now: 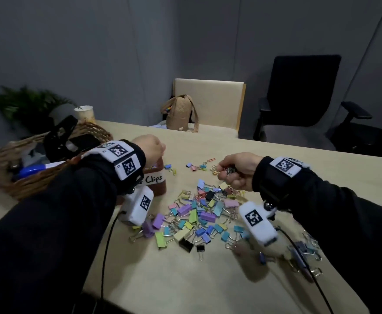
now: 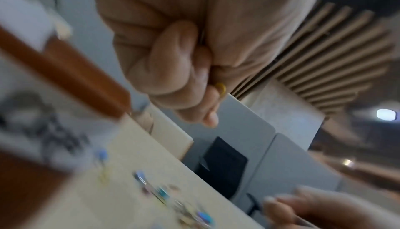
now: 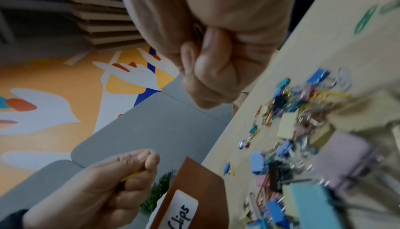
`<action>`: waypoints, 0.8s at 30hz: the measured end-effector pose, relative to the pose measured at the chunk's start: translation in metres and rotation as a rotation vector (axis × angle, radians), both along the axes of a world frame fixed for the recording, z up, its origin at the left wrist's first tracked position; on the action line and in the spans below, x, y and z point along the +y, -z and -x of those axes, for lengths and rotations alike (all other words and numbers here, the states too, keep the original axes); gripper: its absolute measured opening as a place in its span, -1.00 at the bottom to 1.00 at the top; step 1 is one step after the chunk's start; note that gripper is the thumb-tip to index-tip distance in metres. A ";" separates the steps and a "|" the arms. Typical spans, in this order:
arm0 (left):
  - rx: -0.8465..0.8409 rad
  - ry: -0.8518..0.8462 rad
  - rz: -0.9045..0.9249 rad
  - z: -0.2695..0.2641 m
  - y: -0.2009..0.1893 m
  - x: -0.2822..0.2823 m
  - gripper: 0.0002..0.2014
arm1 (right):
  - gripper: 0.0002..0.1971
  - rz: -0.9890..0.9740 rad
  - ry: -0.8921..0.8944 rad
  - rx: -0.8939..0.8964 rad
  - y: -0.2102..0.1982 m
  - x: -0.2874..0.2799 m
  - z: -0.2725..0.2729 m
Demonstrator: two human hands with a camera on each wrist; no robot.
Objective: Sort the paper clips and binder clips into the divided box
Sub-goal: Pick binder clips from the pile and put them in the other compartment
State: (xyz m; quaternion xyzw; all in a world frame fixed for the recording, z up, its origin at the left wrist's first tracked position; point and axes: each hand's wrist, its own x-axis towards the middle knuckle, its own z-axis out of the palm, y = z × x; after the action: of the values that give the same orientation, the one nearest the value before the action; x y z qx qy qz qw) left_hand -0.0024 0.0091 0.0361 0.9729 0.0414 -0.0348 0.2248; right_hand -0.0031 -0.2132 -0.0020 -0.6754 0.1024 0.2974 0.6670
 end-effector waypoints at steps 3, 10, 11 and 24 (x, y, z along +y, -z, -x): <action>-0.040 -0.011 -0.202 -0.004 0.009 0.014 -0.59 | -0.68 0.005 -0.038 0.029 -0.001 0.022 -0.005; -0.032 -0.033 -0.186 -0.011 0.021 0.033 -0.54 | -0.74 -0.013 0.017 -0.012 -0.023 0.078 -0.015; -0.023 -0.042 -0.188 -0.013 0.022 0.035 -0.57 | -0.71 -0.013 0.017 -0.021 -0.025 0.087 -0.015; -0.122 -0.025 0.005 0.011 0.008 0.066 -0.79 | -0.67 0.084 0.113 -0.392 -0.032 0.164 -0.033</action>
State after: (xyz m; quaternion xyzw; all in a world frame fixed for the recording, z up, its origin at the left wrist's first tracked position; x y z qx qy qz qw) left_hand -0.0135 0.0747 0.0277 0.9720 0.0395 0.0274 0.2299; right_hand 0.0298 -0.0488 0.0304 -0.7407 0.0207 0.1177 0.6611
